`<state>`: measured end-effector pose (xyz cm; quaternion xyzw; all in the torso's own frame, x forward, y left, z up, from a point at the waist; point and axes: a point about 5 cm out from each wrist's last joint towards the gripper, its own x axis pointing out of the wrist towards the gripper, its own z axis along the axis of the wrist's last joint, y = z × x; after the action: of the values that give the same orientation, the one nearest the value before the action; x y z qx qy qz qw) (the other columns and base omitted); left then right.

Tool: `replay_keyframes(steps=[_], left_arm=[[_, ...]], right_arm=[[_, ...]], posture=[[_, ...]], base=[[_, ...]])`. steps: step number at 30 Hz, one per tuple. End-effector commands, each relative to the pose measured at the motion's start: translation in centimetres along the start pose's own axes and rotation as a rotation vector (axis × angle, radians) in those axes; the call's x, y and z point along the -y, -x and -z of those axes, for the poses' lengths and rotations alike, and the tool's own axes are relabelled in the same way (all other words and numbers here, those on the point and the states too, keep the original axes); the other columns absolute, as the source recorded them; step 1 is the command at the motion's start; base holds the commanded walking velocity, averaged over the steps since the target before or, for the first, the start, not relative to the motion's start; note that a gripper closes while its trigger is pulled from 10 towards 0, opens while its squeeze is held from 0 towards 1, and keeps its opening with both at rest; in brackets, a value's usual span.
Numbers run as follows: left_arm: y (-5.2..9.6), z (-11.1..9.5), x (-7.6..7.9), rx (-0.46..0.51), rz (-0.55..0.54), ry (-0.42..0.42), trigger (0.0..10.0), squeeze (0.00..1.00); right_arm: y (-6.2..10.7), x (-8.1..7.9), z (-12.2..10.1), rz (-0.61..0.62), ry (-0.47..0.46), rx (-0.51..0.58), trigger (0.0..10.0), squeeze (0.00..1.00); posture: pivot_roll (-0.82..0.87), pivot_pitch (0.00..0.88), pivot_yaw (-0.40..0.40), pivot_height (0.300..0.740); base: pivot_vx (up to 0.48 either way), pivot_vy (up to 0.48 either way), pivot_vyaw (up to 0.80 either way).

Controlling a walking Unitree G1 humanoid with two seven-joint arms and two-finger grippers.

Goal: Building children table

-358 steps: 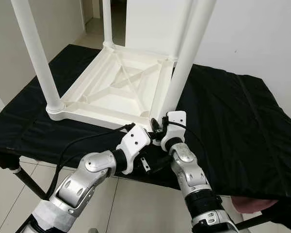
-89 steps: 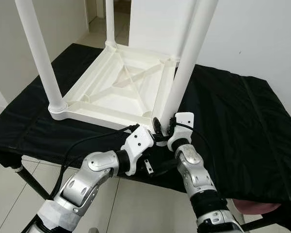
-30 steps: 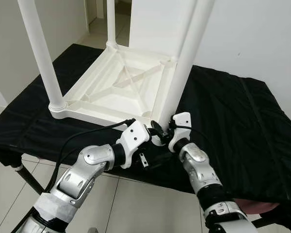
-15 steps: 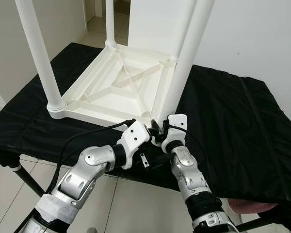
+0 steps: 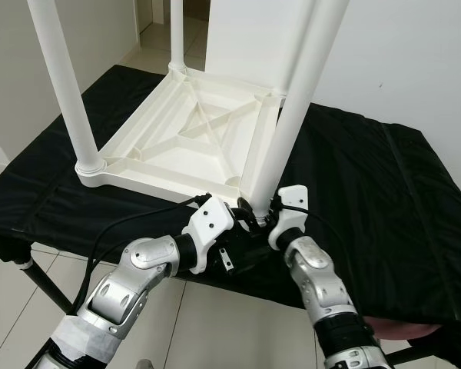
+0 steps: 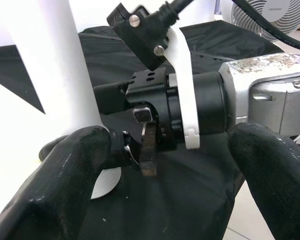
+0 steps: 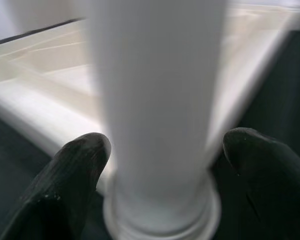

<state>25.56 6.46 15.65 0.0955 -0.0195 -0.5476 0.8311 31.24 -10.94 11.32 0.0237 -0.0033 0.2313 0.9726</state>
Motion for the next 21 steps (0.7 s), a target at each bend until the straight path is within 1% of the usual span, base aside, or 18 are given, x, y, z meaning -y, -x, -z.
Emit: replay_keyframes(steps=[1, 2, 3, 4, 6, 8, 9, 10, 11, 12, 13, 15, 17, 19, 20, 21], left_arm=[[0.0, -0.2, 0.0, 0.005, -0.009, -0.007, 10.0, 0.0], [0.0, -0.2, 0.0, 0.005, -0.009, -0.007, 10.0, 0.0], [0.0, -0.3, -0.1, 0.006, -0.01, -0.007, 10.0, 0.0], [0.0, -0.3, -0.1, 0.007, -0.01, -0.007, 10.0, 0.0], [0.0, -0.3, -0.1, 0.007, -0.01, -0.007, 10.0, 0.0], [0.0, -0.3, -0.1, 0.007, -0.009, -0.008, 10.0, 0.0], [0.0, -0.3, -0.1, 0.007, -0.006, -0.009, 10.0, 0.0], [0.0, -0.3, -0.1, 0.007, -0.006, -0.009, 10.0, 0.0], [0.0, -0.4, -0.2, 0.004, 0.0, -0.014, 10.0, 0.0], [0.0, -0.4, -0.2, 0.004, 0.0, -0.014, 10.0, 0.0], [0.0, -0.6, -0.3, 0.002, 0.004, -0.018, 10.0, 0.0], [0.0, -0.6, -0.4, 0.002, 0.005, -0.019, 10.0, 0.0], [-0.1, -0.7, -0.4, 0.005, 0.006, -0.019, 10.0, 0.0], [-0.1, -0.7, -0.4, 0.005, 0.006, -0.019, 10.0, 0.0], [-0.2, -0.8, -0.4, 0.008, 0.008, -0.02, 10.0, 0.0], [-0.2, -1.0, -0.5, 0.01, 0.01, -0.022, 10.0, 0.0]], right_arm=[[0.4, 2.1, -0.5, -0.074, 0.042, 0.004, 10.0, 0.0], [0.4, 2.1, -0.5, -0.074, 0.042, 0.004, 10.0, 0.0], [0.4, 2.8, -0.7, -0.094, 0.071, 0.002, 10.0, 0.0], [0.3, 3.1, -0.8, -0.098, 0.085, 0.001, 10.0, 0.0], [0.3, 3.2, -0.9, -0.099, 0.093, 0.001, 10.0, 0.0], [0.1, 3.4, -1.1, -0.137, 0.091, -0.006, 10.0, 0.0], [-0.2, 3.3, -1.2, -0.182, 0.091, -0.011, 10.0, 0.0], [-0.2, 3.3, -1.2, -0.182, 0.091, -0.011, 10.0, 0.0], [-1.3, 2.8, -1.4, -0.273, 0.124, -0.028, 10.0, 0.0], [-1.3, 2.8, -1.4, -0.273, 0.124, -0.028, 10.0, 0.0], [-2.2, 2.3, -1.5, -0.326, 0.151, -0.049, 10.0, 0.0], [-2.3, 2.2, -1.5, -0.334, 0.155, -0.053, 10.0, 0.0], [-2.9, 1.7, -1.3, -0.351, 0.153, -0.059, 10.0, 0.0], [-2.9, 1.7, -1.3, -0.351, 0.153, -0.059, 10.0, 0.0], [-3.4, 1.2, -1.1, -0.362, 0.149, -0.061, 3.4, 0.0], [-3.8, 0.8, -1.0, -0.371, 0.134, -0.062, 0.0, 0.0]], posture=[[0.01, 0.0, -0.124, 0.74], [0.01, 0.0, -0.124, 0.74], [0.0, 0.0, -0.123, 0.74], [0.0, 0.0, -0.123, 0.74], [0.0, 0.0, -0.123, 0.74], [0.0, 0.0, -0.119, 0.74], [0.0, 0.0, -0.111, 0.74], [0.0, 0.0, -0.111, 0.74], [0.0, 0.0, -0.098, 0.74], [0.0, 0.0, -0.098, 0.74], [0.0, 0.0, -0.098, 0.74], [0.0, 0.0, -0.098, 0.74], [0.0, 0.0, -0.09, 0.74], [0.0, 0.0, -0.09, 0.74], [0.0, 0.0, -0.086, 0.74], [0.0, 0.0, -0.084, 0.74]], base=[[0.0, 0.0, 0.0], [0.0, 0.0, 0.0], [0.0, 0.0, 0.0], [0.0, 0.0, 0.0], [0.0, 0.0, 0.0], [0.0, 0.0, 0.0], [0.0, 0.0, 0.0], [0.0, 0.0, 0.0], [0.0, 0.0, 0.0], [0.0, 0.0, 0.0], [0.0, 0.0, 0.0], [0.0, 0.0, 0.0], [0.0, 0.0, 0.0], [0.0, 0.0, 0.0], [0.0, 0.0, 0.0], [0.0, 0.0, 0.0]])
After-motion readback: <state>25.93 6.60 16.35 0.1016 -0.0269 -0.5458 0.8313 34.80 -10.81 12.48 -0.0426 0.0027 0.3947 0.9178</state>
